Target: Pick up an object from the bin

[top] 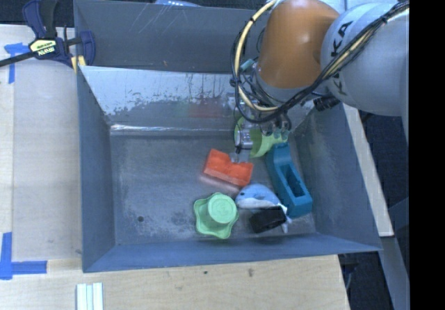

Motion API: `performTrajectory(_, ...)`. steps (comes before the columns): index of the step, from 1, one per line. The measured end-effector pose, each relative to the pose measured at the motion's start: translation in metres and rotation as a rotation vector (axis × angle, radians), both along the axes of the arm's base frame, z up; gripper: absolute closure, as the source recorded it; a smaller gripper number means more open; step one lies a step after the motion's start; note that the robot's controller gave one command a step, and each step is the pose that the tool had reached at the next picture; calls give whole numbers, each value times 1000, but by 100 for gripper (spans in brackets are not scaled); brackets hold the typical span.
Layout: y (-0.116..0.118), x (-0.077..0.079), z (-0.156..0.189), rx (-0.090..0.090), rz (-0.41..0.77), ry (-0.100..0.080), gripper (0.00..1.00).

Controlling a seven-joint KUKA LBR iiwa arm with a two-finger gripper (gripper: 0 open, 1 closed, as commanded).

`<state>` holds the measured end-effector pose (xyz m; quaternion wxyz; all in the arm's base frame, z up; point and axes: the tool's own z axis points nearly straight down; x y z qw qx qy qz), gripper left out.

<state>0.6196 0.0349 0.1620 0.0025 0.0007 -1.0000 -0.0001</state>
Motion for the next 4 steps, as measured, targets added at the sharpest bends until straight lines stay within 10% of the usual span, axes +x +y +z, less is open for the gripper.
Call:
performTrajectory(3,-32,-39,-75,1,32,-1,0)
performTrajectory(4,-22,-33,-86,0,385,-13,100)
